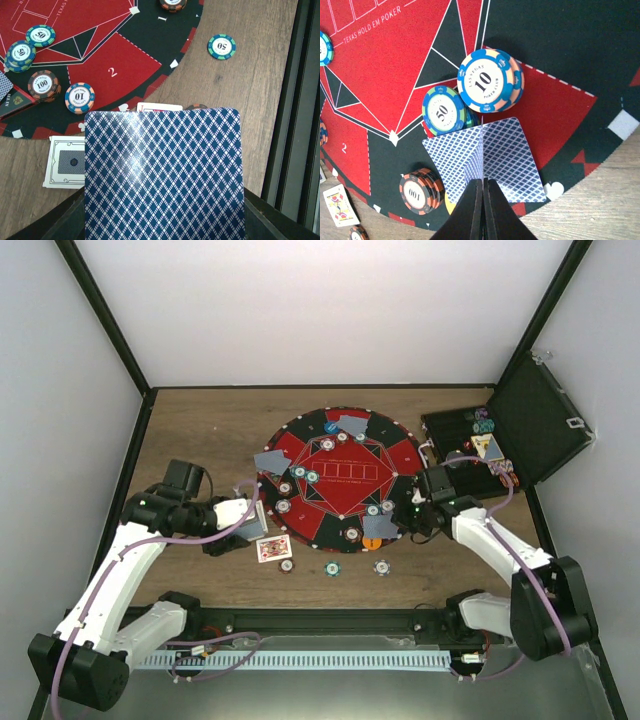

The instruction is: Distribute texas hold em gaming equipment

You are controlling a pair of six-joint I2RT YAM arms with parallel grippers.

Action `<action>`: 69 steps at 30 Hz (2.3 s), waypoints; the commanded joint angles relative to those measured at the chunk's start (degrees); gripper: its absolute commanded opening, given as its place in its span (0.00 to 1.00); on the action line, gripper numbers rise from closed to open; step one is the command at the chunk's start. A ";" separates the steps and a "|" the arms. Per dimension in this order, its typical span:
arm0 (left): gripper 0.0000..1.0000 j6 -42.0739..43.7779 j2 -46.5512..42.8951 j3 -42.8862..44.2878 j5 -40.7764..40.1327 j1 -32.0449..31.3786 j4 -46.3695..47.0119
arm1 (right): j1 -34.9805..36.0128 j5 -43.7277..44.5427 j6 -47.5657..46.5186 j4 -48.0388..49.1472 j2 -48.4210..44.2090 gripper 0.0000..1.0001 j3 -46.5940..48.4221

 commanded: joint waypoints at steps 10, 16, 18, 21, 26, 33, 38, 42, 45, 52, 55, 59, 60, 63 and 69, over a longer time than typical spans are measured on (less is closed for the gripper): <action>0.04 0.59 -0.51 0.60 1.54 0.03 0.75 | -0.51 1.54 -2.49 -3.94 -1.59 0.01 5.19; 0.04 0.54 -0.47 0.74 1.39 0.04 0.70 | -0.54 -4.70 -4.66 -0.68 2.33 0.01 7.60; 0.04 0.51 -0.45 0.77 1.37 0.06 0.70 | -0.49 -7.17 -5.36 0.53 3.89 0.01 7.55; 0.04 0.68 -0.40 0.77 1.30 0.04 0.70 | -0.57 -10.85 -6.61 2.62 6.36 0.01 6.66; 0.04 0.61 -0.36 0.77 1.28 0.08 0.74 | -0.49 -10.80 -7.20 3.38 8.70 0.03 5.78; 0.04 0.72 -0.48 0.92 1.23 0.04 0.66 | -0.52 -2.25 -7.75 -1.19 8.94 0.32 7.65; 0.04 0.65 -0.46 0.93 1.44 0.04 0.49 | -0.50 3.76 -8.00 -4.75 7.96 0.43 9.08; 0.04 0.63 -0.46 1.21 1.53 0.04 0.39 | -0.52 8.77 -7.49 -7.56 5.70 0.49 11.13; 0.04 0.68 -0.46 1.36 1.70 0.04 0.26 | -0.45 8.47 -6.66 -8.93 3.69 0.53 13.22; 0.04 0.69 -0.23 1.41 2.34 0.04 0.61 | 8.00 -12.20 3.20 5.14 -0.03 0.76 12.96; 0.04 0.53 -0.02 1.71 2.26 0.05 0.48 | 14.30 -19.00 9.65 14.86 2.91 0.84 13.09; 0.04 0.59 -0.34 1.72 2.15 0.04 0.37 | 22.44 -23.59 14.99 25.27 8.75 0.89 15.23; 0.04 0.55 -0.48 1.62 2.16 0.04 0.39 | 24.03 -24.39 15.70 27.06 10.61 0.89 16.26; 0.04 0.51 -0.70 1.44 2.34 0.04 0.35 | 28.00 -26.49 17.76 32.03 15.49 0.89 18.86; 0.04 0.80 -0.95 1.56 2.22 0.06 0.10 | 32.90 -28.33 19.66 36.09 23.50 0.89 23.94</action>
